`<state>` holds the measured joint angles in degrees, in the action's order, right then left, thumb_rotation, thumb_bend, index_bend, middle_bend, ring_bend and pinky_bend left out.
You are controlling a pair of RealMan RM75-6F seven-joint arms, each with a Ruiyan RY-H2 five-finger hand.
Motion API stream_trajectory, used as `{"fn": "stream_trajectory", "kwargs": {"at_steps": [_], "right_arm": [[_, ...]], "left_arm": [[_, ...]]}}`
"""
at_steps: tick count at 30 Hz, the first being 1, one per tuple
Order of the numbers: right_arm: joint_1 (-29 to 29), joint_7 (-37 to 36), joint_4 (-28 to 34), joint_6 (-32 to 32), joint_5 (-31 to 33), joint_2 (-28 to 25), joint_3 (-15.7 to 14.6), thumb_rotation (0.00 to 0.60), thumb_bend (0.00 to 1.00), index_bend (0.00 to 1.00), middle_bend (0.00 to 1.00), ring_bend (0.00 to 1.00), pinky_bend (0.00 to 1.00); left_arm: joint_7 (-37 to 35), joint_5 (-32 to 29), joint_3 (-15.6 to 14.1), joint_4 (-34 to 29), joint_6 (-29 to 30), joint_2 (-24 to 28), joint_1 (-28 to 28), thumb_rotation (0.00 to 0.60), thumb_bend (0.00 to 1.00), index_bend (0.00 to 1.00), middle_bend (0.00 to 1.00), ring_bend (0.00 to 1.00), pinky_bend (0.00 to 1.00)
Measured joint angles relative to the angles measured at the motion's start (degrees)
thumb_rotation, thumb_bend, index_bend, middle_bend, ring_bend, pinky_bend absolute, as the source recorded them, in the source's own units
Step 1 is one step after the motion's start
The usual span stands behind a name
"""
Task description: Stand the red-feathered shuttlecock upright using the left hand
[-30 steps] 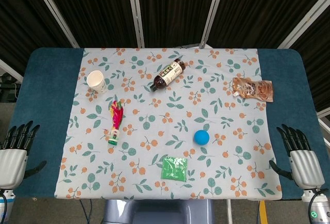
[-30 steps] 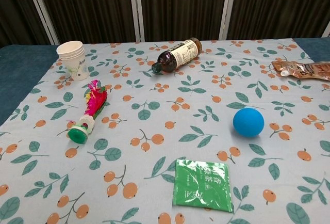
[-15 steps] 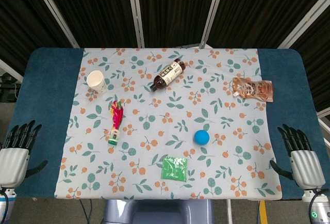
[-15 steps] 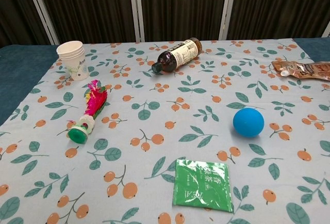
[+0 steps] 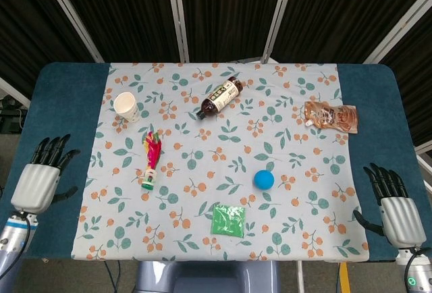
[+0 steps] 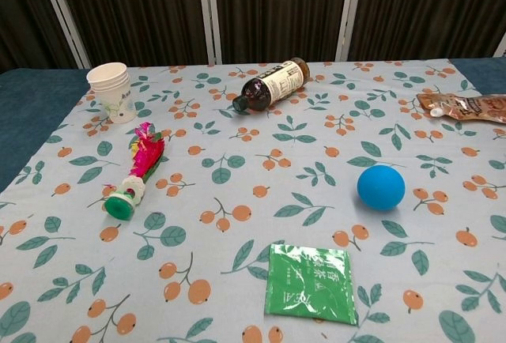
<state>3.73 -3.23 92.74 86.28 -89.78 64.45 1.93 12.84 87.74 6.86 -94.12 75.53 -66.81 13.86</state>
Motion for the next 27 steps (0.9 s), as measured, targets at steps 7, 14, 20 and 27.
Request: {"fn": "stream_trajectory", "kwargs": {"at_steps": [7,14,20,27], "right_arm": [[0.12,0.09,-0.74,0.27,-0.52,0.21,0.05,0.600,0.16,0.03,0.00,0.00,0.00],[0.27,0.38,-1.81,0.76,-1.60,0.35,0.05,0.600,0.16,0.02,0.00,0.00,0.00],[0.31,-0.18,-2.35,0.93,-1.49,0.55,0.09,0.600,0.16,0.02,0.00,0.00,0.00],[0.32,-0.41,-2.24,0.90,-1.51,0.45,0.03,0.600,0.16,0.02,0.00,0.00,0.00]], "left_arm": [[-4.28,-1.21,2.72,12.58,-11.95,-3.31,10.71,0.600,0.20,0.31,0.00,0.00,0.00],[-6.63,-1.29,3.28,25.30,-19.66,-9.93,18.63,0.600,0.21,0.39,0.00,0.00,0.00],[-9.26,-0.43,2.38,36.66,-22.76,-17.56,23.61,0.600,0.21,0.40,0.00,0.00,0.00],[-12.80,1.18,0.62,45.10,-23.23,-24.37,27.36,0.600,0.21,0.43,0.00,0.00,0.00]]}}
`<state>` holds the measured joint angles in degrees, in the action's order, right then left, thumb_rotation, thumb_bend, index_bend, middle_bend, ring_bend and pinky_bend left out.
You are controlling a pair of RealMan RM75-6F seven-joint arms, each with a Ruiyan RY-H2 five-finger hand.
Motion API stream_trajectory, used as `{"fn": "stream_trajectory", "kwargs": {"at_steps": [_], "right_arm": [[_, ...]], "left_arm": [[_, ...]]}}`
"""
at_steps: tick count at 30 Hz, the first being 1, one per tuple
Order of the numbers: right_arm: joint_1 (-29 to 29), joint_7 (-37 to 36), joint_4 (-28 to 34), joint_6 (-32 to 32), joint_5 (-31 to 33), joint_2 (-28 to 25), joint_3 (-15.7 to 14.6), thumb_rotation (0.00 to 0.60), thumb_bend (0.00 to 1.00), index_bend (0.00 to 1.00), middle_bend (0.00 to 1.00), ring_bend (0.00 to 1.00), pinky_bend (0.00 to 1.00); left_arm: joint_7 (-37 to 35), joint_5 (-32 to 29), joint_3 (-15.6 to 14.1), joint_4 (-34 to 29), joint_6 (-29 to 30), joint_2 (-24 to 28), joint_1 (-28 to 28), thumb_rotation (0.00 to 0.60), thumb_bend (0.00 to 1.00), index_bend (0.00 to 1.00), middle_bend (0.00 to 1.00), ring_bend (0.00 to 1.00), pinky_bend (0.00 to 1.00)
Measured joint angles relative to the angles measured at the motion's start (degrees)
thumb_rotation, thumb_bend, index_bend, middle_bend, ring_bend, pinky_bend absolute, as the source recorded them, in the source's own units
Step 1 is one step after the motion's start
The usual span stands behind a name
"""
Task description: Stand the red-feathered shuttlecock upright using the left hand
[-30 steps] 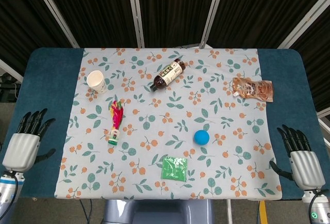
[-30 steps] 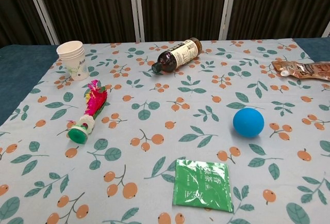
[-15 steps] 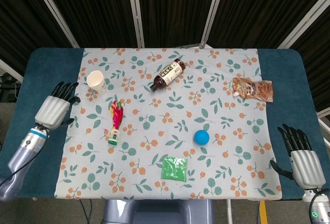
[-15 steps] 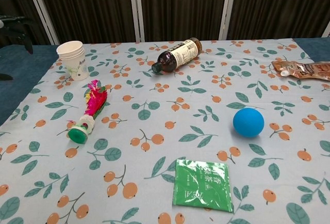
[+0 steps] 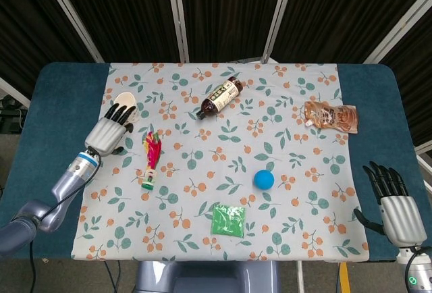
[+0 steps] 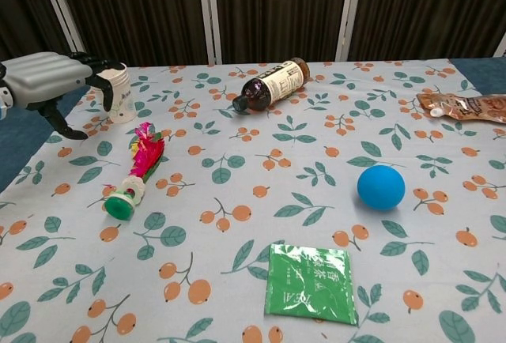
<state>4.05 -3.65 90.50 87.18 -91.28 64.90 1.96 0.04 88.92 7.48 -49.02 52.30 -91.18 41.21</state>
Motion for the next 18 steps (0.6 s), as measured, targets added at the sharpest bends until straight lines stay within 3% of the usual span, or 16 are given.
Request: {"fn": "stream_trajectory", "kwargs": {"at_steps": [18], "right_arm": [[0.07,-0.96,0.34,-0.57,0.76,-0.26,0.04,0.600,0.16,0.02,0.00,0.00,0.00]], "left_arm": [[-1.19,0.09,-1.53,7.14,-1.36,-7.52,6.07,0.600,0.22,0.49,0.02,0.00,0.01]]}}
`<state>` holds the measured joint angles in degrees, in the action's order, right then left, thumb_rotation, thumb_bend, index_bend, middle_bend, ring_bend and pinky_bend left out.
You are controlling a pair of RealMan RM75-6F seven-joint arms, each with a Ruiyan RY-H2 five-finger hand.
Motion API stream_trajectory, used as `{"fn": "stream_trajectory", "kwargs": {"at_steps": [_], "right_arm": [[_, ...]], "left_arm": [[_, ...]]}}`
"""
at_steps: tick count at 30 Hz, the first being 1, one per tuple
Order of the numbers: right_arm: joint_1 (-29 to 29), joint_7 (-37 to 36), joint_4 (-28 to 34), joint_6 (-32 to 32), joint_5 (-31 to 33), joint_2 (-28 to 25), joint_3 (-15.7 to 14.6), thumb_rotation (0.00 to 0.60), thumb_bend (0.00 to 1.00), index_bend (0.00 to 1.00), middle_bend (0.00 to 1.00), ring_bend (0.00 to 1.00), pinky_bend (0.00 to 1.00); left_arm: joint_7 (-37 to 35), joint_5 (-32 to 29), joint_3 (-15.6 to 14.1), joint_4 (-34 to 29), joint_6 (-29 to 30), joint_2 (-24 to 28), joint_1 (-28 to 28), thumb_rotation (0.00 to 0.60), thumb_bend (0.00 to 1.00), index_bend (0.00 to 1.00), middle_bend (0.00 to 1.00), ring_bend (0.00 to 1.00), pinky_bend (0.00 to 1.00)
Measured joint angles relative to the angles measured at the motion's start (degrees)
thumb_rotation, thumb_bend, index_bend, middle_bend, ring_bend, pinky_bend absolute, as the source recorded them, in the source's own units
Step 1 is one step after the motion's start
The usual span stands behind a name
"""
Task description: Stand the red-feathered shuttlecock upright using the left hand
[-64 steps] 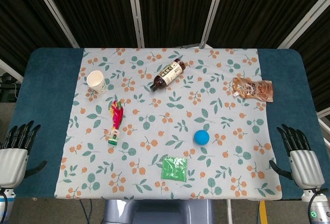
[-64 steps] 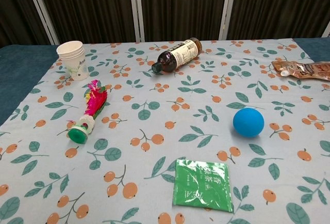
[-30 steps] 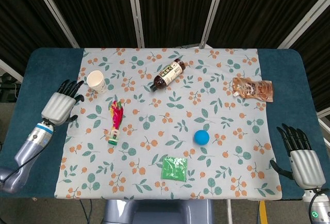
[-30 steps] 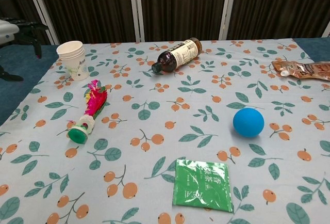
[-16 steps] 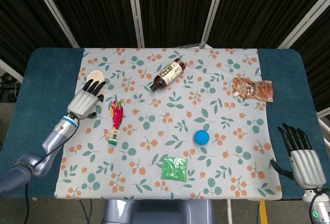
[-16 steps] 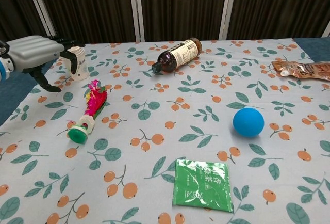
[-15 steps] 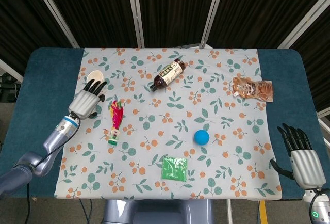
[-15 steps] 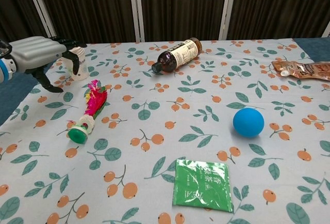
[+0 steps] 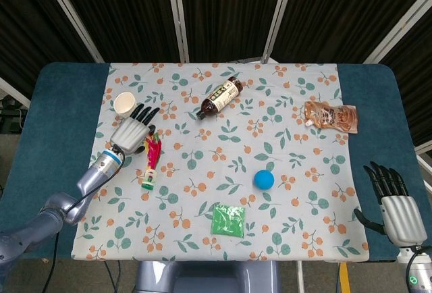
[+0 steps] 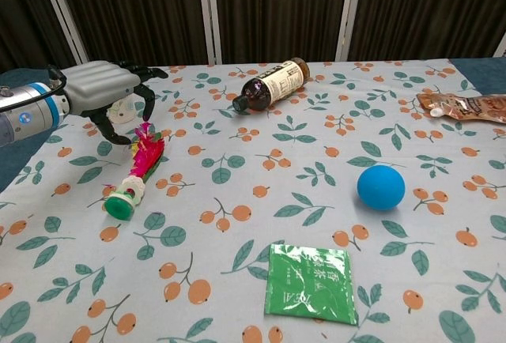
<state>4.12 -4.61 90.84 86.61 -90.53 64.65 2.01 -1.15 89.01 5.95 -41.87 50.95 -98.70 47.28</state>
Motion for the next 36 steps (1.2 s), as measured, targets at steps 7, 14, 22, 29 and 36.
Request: {"fn": "stream_trajectory", "kwargs": {"at_steps": [7,14,22,29,36], "right_arm": [[-0.04,-0.16,0.21,-0.19,0.44,-0.10,0.09,0.600,0.16,0.02,0.00,0.00,0.00],[0.03,-0.19,0.33,-0.37,0.63,-0.05,0.14,0.600,0.16,0.03,0.00,0.00,0.00],[0.09,-0.10,0.46,-0.63,0.86,0.03,0.16,0.600,0.16,0.02,0.00,0.00,0.00],[0.08,-0.15,0.63,-0.74,1.12,0.00,0.22,0.600,0.16,0.02,0.00,0.00,0.00],[0.04,-0.05,0.67,-0.60,0.95,0.00,0.19,0.600,0.16,0.02,0.00,0.00,0.00]], "left_arm": [[-0.16,0.31,-1.29,2.79,-0.91,-1.16,1.10,0.600,0.22,0.50,0.02,0.00,0.02],[-0.58,-0.22,-2.04,5.41,-1.94,-2.61,1.58,0.600,0.23,0.51,0.03,0.00,0.01],[-2.08,-0.78,-2.25,7.79,-2.21,-4.53,2.38,0.600,0.32,0.52,0.04,0.00,0.02],[-3.31,-0.68,-2.81,8.93,-1.99,-5.35,2.72,0.600,0.44,0.55,0.05,0.00,0.02],[-3.79,-0.96,-3.08,9.05,-1.52,-5.46,2.82,0.600,0.45,0.56,0.06,0.00,0.02]]}}
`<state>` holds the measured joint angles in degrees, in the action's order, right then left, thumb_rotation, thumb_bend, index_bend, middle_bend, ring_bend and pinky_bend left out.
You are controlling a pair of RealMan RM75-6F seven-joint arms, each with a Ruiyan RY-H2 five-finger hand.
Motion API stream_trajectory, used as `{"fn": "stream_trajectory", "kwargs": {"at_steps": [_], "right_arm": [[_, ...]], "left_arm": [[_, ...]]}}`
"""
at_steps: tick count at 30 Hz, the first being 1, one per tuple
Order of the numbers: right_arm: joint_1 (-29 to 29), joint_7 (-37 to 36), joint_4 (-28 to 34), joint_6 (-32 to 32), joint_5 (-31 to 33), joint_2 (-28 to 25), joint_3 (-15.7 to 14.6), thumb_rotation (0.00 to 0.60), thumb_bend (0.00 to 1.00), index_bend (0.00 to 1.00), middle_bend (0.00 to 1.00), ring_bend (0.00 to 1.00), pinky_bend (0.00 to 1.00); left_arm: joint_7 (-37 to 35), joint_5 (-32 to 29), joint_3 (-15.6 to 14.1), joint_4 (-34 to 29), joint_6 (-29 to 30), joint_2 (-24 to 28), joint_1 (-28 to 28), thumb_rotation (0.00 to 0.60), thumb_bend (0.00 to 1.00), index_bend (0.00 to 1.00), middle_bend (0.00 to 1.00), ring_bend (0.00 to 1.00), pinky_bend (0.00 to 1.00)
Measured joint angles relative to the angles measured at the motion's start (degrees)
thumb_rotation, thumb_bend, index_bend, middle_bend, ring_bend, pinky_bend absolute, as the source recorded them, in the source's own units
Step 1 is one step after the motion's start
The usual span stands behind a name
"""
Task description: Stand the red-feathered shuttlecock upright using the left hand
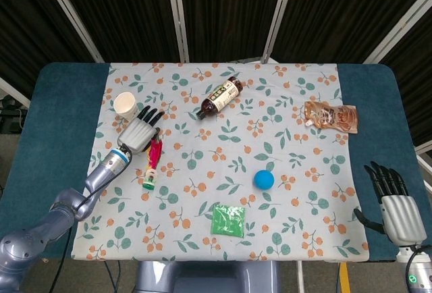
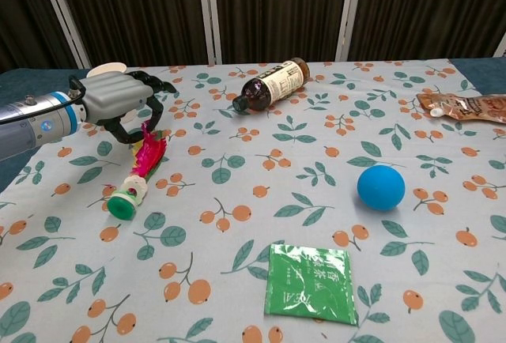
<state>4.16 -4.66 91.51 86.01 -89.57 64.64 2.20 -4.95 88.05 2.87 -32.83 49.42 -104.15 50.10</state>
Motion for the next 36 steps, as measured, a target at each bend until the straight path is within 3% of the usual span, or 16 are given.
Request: {"fn": "stream_trajectory", "kwargs": {"at_steps": [21,30,36], "right_arm": [[-0.03,0.18,0.11,-0.12,0.15,0.00,-0.01,0.600,0.16,0.02,0.00,0.00,0.00],[-0.09,0.37,0.09,0.09,0.04,0.01,0.01,0.600,0.16,0.02,0.00,0.00,0.00],[-0.18,0.64,0.31,0.14,0.27,0.01,0.06,0.600,0.16,0.02,0.00,0.00,0.00]], "left_arm": [[1.31,-0.39,-0.03,-3.79,1.84,2.05,0.09,0.600,0.53,0.60,0.07,0.00,0.03],[3.30,0.72,0.30,-12.14,5.93,7.06,0.12,0.600,0.53,0.64,0.09,0.00,0.03],[7.13,0.98,0.74,-22.61,7.91,13.06,-0.30,0.600,0.53,0.64,0.10,0.00,0.05]]}}
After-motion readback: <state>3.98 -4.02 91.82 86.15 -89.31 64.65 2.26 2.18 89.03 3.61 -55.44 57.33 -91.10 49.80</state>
